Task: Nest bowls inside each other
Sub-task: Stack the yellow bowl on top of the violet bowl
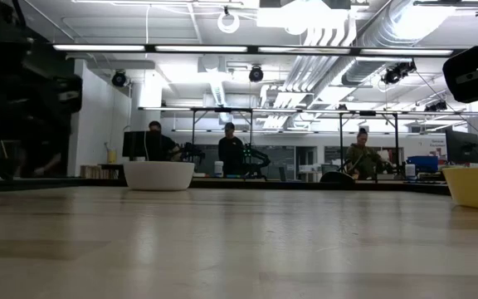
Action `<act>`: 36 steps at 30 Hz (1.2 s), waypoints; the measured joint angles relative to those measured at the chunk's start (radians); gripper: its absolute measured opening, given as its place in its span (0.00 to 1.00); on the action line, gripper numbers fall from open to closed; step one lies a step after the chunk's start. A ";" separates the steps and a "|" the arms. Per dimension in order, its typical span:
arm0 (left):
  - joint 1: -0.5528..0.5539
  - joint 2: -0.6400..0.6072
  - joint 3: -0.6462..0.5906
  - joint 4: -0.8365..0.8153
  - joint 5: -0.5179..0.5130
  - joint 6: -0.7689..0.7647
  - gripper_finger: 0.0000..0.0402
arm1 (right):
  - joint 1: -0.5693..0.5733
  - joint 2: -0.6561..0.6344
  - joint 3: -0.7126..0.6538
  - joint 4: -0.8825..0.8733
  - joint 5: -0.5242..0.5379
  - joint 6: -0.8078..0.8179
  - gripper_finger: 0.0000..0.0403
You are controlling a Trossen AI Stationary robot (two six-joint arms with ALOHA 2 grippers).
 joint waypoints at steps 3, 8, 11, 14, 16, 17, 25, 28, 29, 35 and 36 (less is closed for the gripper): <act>0.000 -0.004 0.000 -0.015 0.102 0.033 0.26 | 0.000 0.000 0.000 0.000 0.000 0.000 0.19; 0.000 -0.004 0.000 -0.015 0.108 0.030 0.26 | 0.000 0.000 0.000 0.000 0.000 0.000 0.19; 0.000 -0.003 0.000 -0.015 0.108 0.031 0.26 | 0.000 0.000 0.000 0.000 0.000 0.000 0.19; 0.000 -0.003 0.000 -0.015 0.108 0.030 0.26 | 0.000 0.000 0.000 0.000 0.000 0.000 0.19; 0.000 -0.003 0.000 -0.016 0.108 0.030 0.26 | 0.000 0.000 0.000 0.000 0.000 0.000 0.19; 0.000 -0.003 0.000 -0.016 0.108 0.030 0.26 | 0.000 0.000 0.000 0.000 0.000 0.000 0.19; 0.000 -0.003 0.000 -0.016 0.108 0.030 0.26 | 0.000 0.000 0.000 0.000 0.000 0.000 0.19; 0.000 -0.003 0.000 -0.015 0.107 0.030 0.26 | 0.000 0.000 0.000 0.000 0.000 0.000 0.19; 0.000 -0.003 0.000 -0.015 0.107 0.030 0.26 | 0.000 0.000 0.000 0.000 0.000 0.000 0.19; 0.000 -0.003 0.000 -0.015 0.107 0.029 0.26 | 0.000 0.000 0.000 0.000 0.000 0.000 0.19; 0.000 -0.003 0.000 -0.015 0.107 0.029 0.26 | 0.000 0.000 0.000 0.000 0.000 0.000 0.19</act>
